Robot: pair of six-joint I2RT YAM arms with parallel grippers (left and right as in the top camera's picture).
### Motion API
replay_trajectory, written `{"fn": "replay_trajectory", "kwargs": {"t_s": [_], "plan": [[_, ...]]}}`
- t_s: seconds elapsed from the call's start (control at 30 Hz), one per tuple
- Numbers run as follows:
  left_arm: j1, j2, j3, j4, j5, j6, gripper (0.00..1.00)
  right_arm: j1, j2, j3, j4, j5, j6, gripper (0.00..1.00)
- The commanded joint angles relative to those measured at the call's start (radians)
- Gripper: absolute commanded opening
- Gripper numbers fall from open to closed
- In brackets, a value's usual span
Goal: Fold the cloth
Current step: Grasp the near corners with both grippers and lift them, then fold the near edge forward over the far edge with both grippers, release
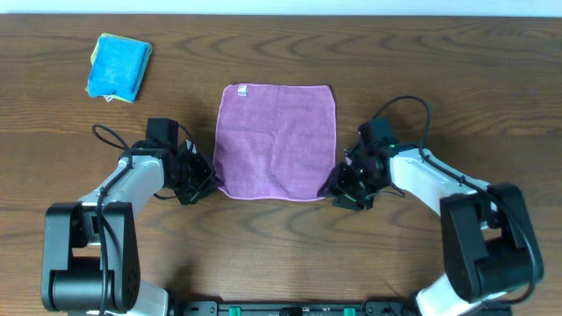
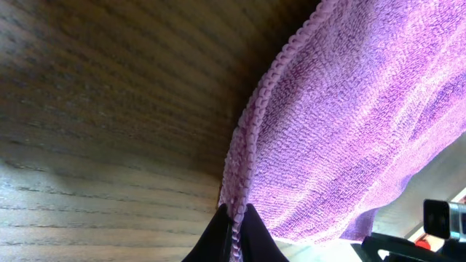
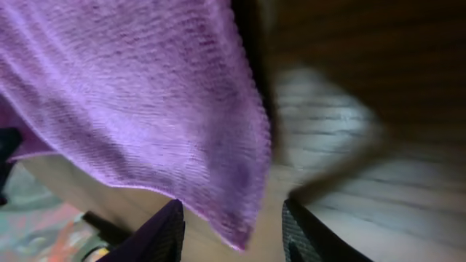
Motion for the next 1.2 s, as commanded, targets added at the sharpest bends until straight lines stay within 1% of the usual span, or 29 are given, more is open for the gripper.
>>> {"fn": "replay_trajectory", "kwargs": {"t_s": [0.0, 0.03, 0.07, 0.17, 0.37, 0.57, 0.67, 0.8, 0.9, 1.03, 1.17], "plan": [[-0.002, 0.008, 0.013, -0.010, 0.004, 0.000, 0.06, 0.007, 0.017, -0.006, 0.024, -0.033, 0.045, 0.40], [-0.001, 0.008, 0.013, -0.010, 0.004, 0.000, 0.06, 0.007, 0.017, -0.006, 0.031, -0.033, 0.048, 0.34], [-0.002, 0.008, 0.013, -0.010, 0.003, 0.000, 0.06, 0.007, 0.017, -0.006, 0.036, -0.033, 0.056, 0.24], [-0.001, 0.008, 0.013, -0.010, 0.001, 0.000, 0.06, 0.006, 0.017, -0.006, 0.035, -0.047, 0.063, 0.02], [-0.002, 0.006, 0.013, -0.043, 0.000, 0.000, 0.06, -0.002, 0.013, -0.002, -0.016, -0.092, 0.061, 0.01], [-0.040, -0.037, 0.013, -0.081, 0.012, -0.008, 0.05, -0.065, -0.050, -0.001, -0.077, -0.086, 0.004, 0.01], [-0.096, -0.104, 0.013, -0.070, -0.014, -0.061, 0.06, -0.111, -0.137, -0.001, -0.085, -0.048, -0.009, 0.02], [-0.130, -0.180, 0.013, -0.047, -0.132, -0.150, 0.06, -0.132, -0.227, -0.001, -0.067, -0.005, -0.009, 0.02], [-0.123, -0.197, 0.013, 0.034, -0.158, -0.166, 0.06, -0.122, -0.231, -0.001, 0.011, 0.008, 0.003, 0.02], [-0.114, -0.177, 0.013, 0.150, -0.188, -0.183, 0.06, -0.111, -0.204, -0.001, 0.163, 0.010, 0.029, 0.01], [-0.110, -0.137, 0.013, 0.321, -0.189, -0.178, 0.06, -0.110, -0.154, -0.001, 0.309, 0.011, 0.072, 0.02]]}}
